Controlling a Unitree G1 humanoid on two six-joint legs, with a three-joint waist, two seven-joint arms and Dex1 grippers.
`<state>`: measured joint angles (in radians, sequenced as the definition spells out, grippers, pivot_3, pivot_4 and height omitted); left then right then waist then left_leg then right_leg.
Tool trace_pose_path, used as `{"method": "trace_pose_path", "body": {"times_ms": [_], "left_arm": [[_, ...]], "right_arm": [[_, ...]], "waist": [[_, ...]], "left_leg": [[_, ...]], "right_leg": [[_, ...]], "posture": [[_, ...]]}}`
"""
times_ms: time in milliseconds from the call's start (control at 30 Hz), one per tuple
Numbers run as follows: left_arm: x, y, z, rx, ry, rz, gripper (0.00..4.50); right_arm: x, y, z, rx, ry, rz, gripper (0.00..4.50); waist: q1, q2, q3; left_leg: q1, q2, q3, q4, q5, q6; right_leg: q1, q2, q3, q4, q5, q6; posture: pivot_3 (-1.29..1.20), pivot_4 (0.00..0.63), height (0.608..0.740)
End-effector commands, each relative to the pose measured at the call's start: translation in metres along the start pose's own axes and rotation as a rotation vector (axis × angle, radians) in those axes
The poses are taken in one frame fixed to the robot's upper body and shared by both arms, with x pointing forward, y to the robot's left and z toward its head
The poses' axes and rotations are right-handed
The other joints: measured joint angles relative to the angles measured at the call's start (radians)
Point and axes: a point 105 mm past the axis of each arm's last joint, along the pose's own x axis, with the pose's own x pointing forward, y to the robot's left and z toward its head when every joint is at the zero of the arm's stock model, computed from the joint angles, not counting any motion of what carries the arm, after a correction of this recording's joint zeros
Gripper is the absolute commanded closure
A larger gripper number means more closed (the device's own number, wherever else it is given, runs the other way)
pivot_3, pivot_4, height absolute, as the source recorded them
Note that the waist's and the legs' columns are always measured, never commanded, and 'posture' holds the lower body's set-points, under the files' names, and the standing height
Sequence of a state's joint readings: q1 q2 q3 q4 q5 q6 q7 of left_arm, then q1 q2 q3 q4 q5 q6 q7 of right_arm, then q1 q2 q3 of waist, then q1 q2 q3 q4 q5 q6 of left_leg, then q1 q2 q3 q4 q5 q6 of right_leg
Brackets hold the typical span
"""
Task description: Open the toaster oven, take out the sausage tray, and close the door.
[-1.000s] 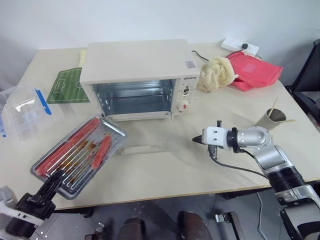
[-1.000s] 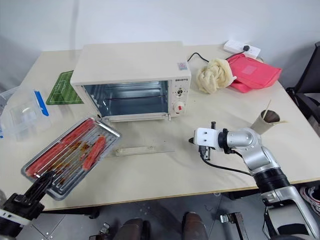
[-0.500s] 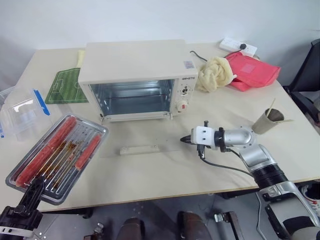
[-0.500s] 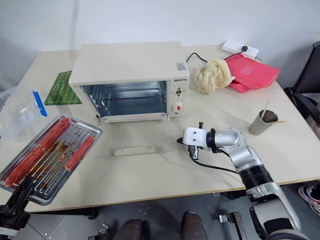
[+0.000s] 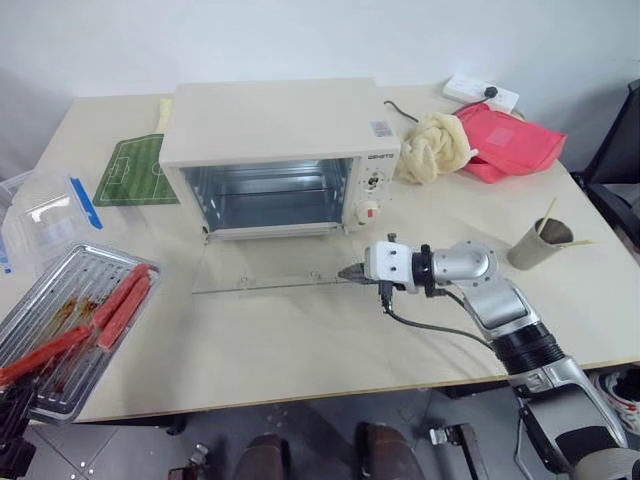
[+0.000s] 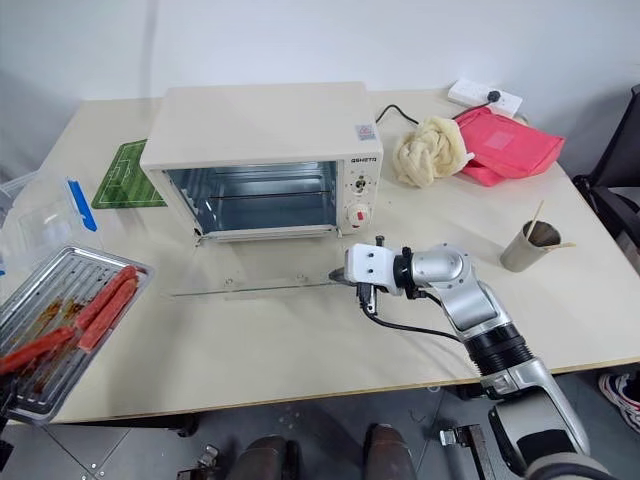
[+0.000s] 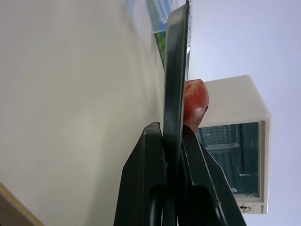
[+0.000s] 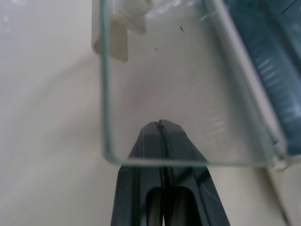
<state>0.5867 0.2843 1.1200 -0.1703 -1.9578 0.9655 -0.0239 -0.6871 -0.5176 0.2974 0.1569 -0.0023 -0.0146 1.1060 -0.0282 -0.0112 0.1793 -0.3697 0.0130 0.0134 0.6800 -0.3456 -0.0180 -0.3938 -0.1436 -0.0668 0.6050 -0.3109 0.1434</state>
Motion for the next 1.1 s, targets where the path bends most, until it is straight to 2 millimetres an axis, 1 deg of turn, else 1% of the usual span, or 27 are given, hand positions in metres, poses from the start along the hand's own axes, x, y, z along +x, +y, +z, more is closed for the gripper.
{"method": "trace_pose_path", "body": {"times_ms": [33, 100, 233, 400, 533, 600, 700, 833, 867, 933, 1033, 1100], "left_arm": [[-0.005, -0.002, 0.003, -0.009, -0.018, -0.017, 4.50], [-0.005, -0.001, 0.001, -0.020, -0.013, -0.017, 4.50], [-0.003, 0.005, -0.009, -0.053, 0.012, -0.008, 4.50], [0.003, 0.009, -0.024, -0.078, 0.084, 0.011, 4.50], [0.011, 0.012, -0.047, -0.089, 0.222, 0.040, 4.50], [0.015, 0.012, -0.054, -0.088, 0.262, 0.043, 4.50], [0.033, 0.006, -0.071, -0.065, 0.388, 0.026, 4.50], [0.050, 0.003, -0.084, -0.056, 0.498, 0.007, 4.50], [0.057, 0.002, -0.091, -0.056, 0.544, 0.001, 4.50], [0.066, 0.001, -0.099, -0.052, 0.601, -0.002, 4.50], [0.080, -0.002, -0.112, -0.049, 0.694, -0.011, 4.50], [0.087, -0.004, -0.120, -0.037, 0.756, -0.013, 4.50]], "right_arm": [[-0.009, -0.017, 0.023, -0.034, -0.063, -0.054, 4.46], [-0.011, -0.025, 0.029, -0.037, -0.077, -0.076, 4.46], [-0.018, -0.050, 0.046, -0.046, -0.111, -0.136, 4.46], [-0.025, -0.075, 0.063, -0.049, -0.151, -0.197, 4.46], [-0.027, -0.085, 0.069, -0.062, -0.164, -0.221, 4.46], [-0.027, -0.087, 0.070, -0.067, -0.165, -0.228, 4.46], [-0.030, -0.095, 0.073, -0.074, -0.172, -0.270, 4.46], [-0.033, -0.101, 0.077, -0.052, -0.188, -0.307, 4.46], [-0.034, -0.102, 0.078, -0.048, -0.190, -0.315, 4.46], [-0.034, -0.102, 0.079, -0.045, -0.193, -0.326, 4.46], [-0.031, -0.106, 0.081, -0.061, -0.196, -0.353, 4.46], [-0.032, -0.109, 0.085, -0.063, -0.206, -0.371, 4.46]], "waist": [[0.000, 0.000, 0.000], [0.000, 0.000, 0.000], [0.000, 0.001, 0.000], [-0.001, 0.001, 0.000], [0.001, 0.001, 0.000], [0.000, 0.001, 0.000], [0.002, 0.002, 0.001], [-0.002, 0.003, 0.002], [0.000, 0.005, 0.002], [0.017, 0.011, 0.006], [0.045, 0.016, 0.008], [0.058, 0.019, 0.009]], "left_leg": [[0.000, 0.000, 0.000, 0.000, 0.000, 0.000], [0.000, 0.000, 0.000, 0.000, 0.000, 0.000], [0.000, 0.001, 0.000, 0.000, 0.000, 0.000], [0.000, 0.001, 0.000, -0.001, -0.001, -0.001], [-0.001, 0.001, 0.000, -0.001, -0.001, 0.000], [-0.001, 0.001, 0.000, -0.001, -0.002, 0.001], [-0.001, 0.001, 0.000, -0.001, -0.002, 0.001], [-0.001, 0.001, 0.000, 0.000, -0.002, 0.001], [0.000, 0.001, 0.000, 0.000, -0.002, 0.001], [-0.001, 0.000, -0.002, 0.000, -0.001, 0.002], [-0.001, -0.004, -0.003, 0.000, 0.005, 0.001], [-0.001, -0.004, -0.004, 0.000, 0.009, 0.001]], "right_leg": [[0.000, 0.000, 0.000, 0.000, 0.000, 0.000], [0.000, 0.000, 0.000, 0.000, 0.000, 0.000], [0.000, 0.000, 0.000, 0.000, 0.000, 0.000], [-0.001, -0.001, -0.001, 0.000, 0.000, 0.000], [-0.001, -0.002, -0.001, 0.000, 0.000, 0.000], [-0.001, -0.003, -0.001, 0.000, 0.000, 0.000], [-0.001, -0.003, -0.001, 0.000, 0.000, 0.000], [-0.001, -0.003, -0.002, 0.002, 0.000, 0.000], [-0.001, -0.003, -0.002, 0.002, 0.000, 0.000], [-0.001, -0.004, -0.003, 0.004, 0.000, 0.000], [0.000, -0.005, -0.003, 0.006, 0.000, 0.000], [0.001, -0.005, -0.006, 0.007, 0.003, -0.002]], "posture": [[0.00, 0.150, 0.740], [0.00, 0.150, 0.740], [0.00, 0.150, 0.740], [0.00, 0.150, 0.740], [0.00, 0.150, 0.740], [0.00, 0.150, 0.740], [0.00, 0.150, 0.740], [0.00, 0.150, 0.740], [0.00, 0.150, 0.740], [0.00, 0.150, 0.740], [0.00, 0.150, 0.740], [0.00, 0.150, 0.740]]}}
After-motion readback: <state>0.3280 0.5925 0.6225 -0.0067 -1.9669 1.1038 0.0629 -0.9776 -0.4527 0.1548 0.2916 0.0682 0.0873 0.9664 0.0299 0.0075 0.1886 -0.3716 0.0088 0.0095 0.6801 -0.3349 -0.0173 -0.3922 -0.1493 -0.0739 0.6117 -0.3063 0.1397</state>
